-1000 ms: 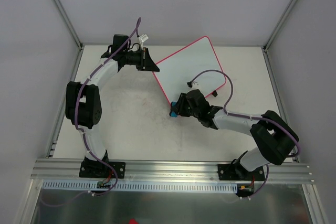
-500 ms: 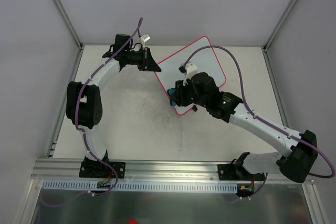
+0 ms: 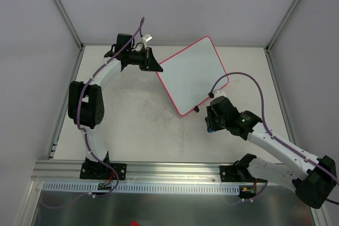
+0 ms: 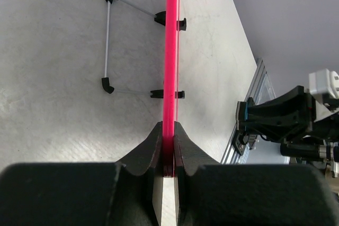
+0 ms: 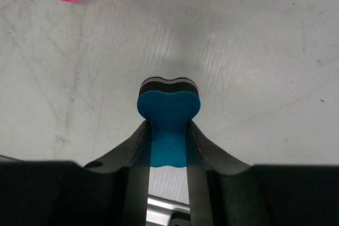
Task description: Erase the whiteboard
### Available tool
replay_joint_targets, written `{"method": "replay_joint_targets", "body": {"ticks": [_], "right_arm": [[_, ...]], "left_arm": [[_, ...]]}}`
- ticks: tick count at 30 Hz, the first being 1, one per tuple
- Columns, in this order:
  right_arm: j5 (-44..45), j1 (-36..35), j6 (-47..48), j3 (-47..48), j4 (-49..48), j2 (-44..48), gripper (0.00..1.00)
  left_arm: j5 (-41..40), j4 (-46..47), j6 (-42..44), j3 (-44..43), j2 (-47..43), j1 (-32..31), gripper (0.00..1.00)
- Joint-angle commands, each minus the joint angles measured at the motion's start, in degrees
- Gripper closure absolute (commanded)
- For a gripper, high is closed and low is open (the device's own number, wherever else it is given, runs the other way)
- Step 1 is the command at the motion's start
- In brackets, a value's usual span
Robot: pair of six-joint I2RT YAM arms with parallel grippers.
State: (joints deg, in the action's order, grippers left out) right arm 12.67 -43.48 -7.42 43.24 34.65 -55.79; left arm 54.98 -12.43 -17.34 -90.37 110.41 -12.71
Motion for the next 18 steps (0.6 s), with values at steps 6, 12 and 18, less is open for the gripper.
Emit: {"method": "replay_joint_targets", "body": {"ticks": [6,12,18], "right_arm": [[2.63,3.48,-0.05,2.98,1.56,-12.65,1.00],[-4.21,6.56,1.27,4.92,-3.10,-19.88,1.00],[-8.35,8.41,2.76,8.52,-4.86,-25.15,0.96]], "left_arm": [[-0.31,0.91,1.17,-2.97,0.86,-0.74,0.92],[-0.31,0.91,1.26,-2.97,1.21,-0.74,0.91],[-0.49,0.91,1.52,-2.53,1.12,-0.56,0.90]]}}
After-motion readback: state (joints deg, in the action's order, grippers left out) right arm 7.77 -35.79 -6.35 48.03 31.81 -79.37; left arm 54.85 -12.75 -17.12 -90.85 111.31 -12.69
